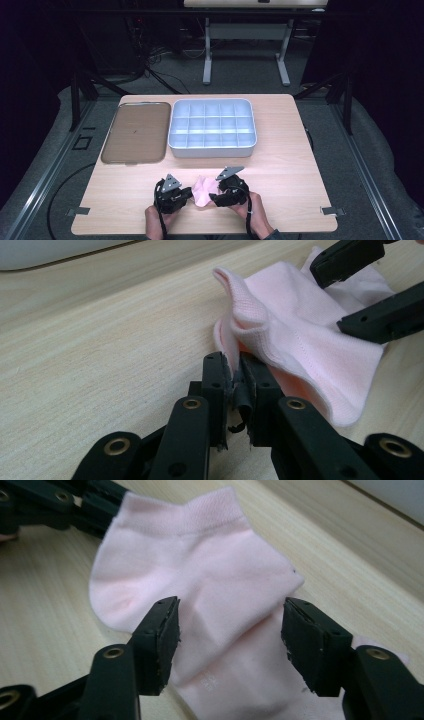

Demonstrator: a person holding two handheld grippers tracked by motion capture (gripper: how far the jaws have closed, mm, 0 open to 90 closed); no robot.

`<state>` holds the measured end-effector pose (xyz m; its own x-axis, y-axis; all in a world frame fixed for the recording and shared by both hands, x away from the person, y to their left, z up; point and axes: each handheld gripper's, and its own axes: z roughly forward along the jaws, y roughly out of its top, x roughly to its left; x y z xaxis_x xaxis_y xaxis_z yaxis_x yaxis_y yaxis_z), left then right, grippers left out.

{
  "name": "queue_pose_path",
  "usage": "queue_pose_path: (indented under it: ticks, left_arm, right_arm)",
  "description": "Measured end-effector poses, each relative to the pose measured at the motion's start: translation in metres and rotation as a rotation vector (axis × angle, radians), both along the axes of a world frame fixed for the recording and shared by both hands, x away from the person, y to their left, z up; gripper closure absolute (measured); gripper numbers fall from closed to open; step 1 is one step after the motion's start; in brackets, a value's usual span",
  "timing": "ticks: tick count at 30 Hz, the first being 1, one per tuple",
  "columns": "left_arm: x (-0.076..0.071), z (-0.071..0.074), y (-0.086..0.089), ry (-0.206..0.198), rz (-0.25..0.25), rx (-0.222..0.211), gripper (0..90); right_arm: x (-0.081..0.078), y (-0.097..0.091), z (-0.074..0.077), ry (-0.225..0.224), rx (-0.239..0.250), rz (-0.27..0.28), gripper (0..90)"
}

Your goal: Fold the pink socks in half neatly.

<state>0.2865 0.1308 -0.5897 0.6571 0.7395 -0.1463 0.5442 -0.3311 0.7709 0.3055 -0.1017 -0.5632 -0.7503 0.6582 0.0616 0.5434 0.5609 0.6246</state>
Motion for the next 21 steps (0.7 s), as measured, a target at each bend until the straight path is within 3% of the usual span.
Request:
queue_pose_path:
  ticks: [4, 12, 16, 21]
  left_arm:
    - [-0.0002, 0.0000, 0.0000, -0.002, -0.002, 0.000, 79.8]
    - [-0.0007, 0.0007, 0.0036, 0.023, -0.006, -0.034, 71.3]
    - [-0.0019, 0.0006, 0.0049, 0.028, -0.005, -0.051, 73.0]
    - [-0.0025, 0.0001, 0.0023, 0.026, -0.020, -0.031, 80.8]
  right_arm:
    - [-0.0014, 0.0011, -0.0066, -0.010, -0.036, -0.004, 36.9]
    - [-0.0010, -0.0012, -0.0078, -0.015, -0.032, -0.011, 34.0]
    - [-0.0007, -0.0014, -0.0078, -0.013, -0.033, -0.013, 33.0]
    - [-0.0005, -0.0016, -0.0078, -0.018, -0.037, -0.013, 31.9]
